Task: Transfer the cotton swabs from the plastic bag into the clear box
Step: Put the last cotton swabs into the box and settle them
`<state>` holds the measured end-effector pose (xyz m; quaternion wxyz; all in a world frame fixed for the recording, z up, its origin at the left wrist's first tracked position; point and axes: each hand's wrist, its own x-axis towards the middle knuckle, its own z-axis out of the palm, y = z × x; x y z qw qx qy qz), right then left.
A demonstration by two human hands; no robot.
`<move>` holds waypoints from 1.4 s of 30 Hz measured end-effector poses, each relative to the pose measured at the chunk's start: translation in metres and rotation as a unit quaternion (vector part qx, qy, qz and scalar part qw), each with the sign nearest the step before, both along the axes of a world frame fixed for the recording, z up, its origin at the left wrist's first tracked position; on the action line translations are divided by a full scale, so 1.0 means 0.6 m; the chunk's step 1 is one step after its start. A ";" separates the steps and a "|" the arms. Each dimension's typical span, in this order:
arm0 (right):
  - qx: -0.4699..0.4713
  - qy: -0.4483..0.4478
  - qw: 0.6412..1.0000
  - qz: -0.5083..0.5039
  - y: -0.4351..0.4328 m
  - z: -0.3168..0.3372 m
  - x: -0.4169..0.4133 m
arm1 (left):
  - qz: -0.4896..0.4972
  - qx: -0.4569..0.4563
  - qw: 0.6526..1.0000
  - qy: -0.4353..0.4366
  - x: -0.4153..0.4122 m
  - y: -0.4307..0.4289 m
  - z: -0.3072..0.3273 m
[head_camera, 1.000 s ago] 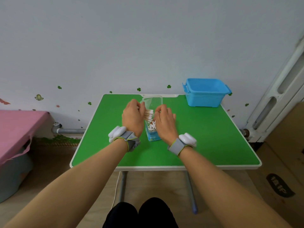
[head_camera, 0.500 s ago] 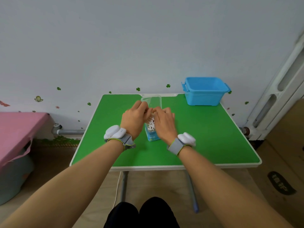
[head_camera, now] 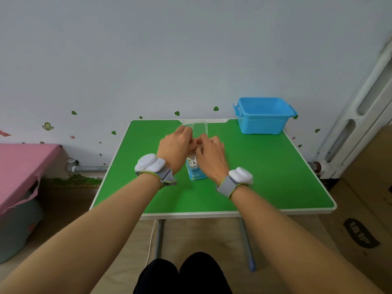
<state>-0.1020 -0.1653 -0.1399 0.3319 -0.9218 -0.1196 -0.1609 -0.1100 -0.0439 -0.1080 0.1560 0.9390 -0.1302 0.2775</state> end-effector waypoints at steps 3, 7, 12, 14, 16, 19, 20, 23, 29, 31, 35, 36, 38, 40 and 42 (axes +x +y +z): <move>-0.019 -0.005 1.000 0.004 -0.003 0.005 -0.002 | -0.016 0.036 0.999 0.007 0.003 0.000 0.004; -0.021 0.015 1.000 0.015 -0.011 0.012 -0.002 | -0.008 0.084 0.996 0.023 0.007 0.000 0.008; -0.009 0.013 1.000 0.023 -0.011 0.016 -0.005 | 0.024 0.136 0.989 0.054 0.010 -0.012 0.016; -0.006 0.008 1.000 0.025 -0.013 0.014 -0.007 | 0.035 0.149 0.986 0.061 0.011 -0.019 0.017; 0.011 -0.012 1.000 0.024 -0.016 0.011 -0.008 | 0.043 0.164 0.984 0.063 0.011 -0.024 0.016; 0.043 -0.043 0.998 0.012 -0.016 0.010 -0.011 | 0.048 0.187 0.979 0.062 0.013 -0.027 0.015; 0.060 -0.046 0.997 0.009 -0.017 0.009 -0.012 | 0.047 0.195 0.978 0.062 0.014 -0.029 0.015; 0.121 -0.039 0.992 0.003 -0.016 0.007 -0.016 | 0.032 0.209 0.976 0.061 0.017 -0.033 0.014; 0.250 -0.036 0.967 -0.015 -0.011 0.003 -0.024 | 0.026 0.176 0.981 0.073 0.017 -0.036 -0.002; 0.286 -0.033 0.957 -0.028 -0.010 0.005 -0.022 | 0.024 0.199 0.978 0.058 0.019 -0.037 -0.007; 0.372 -0.001 0.927 -0.045 -0.012 0.006 -0.012 | 0.010 0.235 0.971 0.035 0.020 -0.046 -0.018; 0.388 0.009 0.920 -0.046 -0.012 0.005 -0.010 | 0.007 0.232 0.972 0.030 0.020 -0.047 -0.021; 0.404 0.020 0.914 -0.040 -0.015 0.004 -0.007 | -0.011 0.220 0.975 0.016 0.018 -0.048 -0.025; 0.405 0.021 0.913 -0.037 -0.017 0.003 -0.004 | -0.042 0.227 0.973 -0.011 0.010 -0.048 -0.023; 0.404 0.021 0.914 -0.036 -0.016 0.002 -0.003 | -0.055 0.198 0.978 -0.043 0.001 -0.047 -0.019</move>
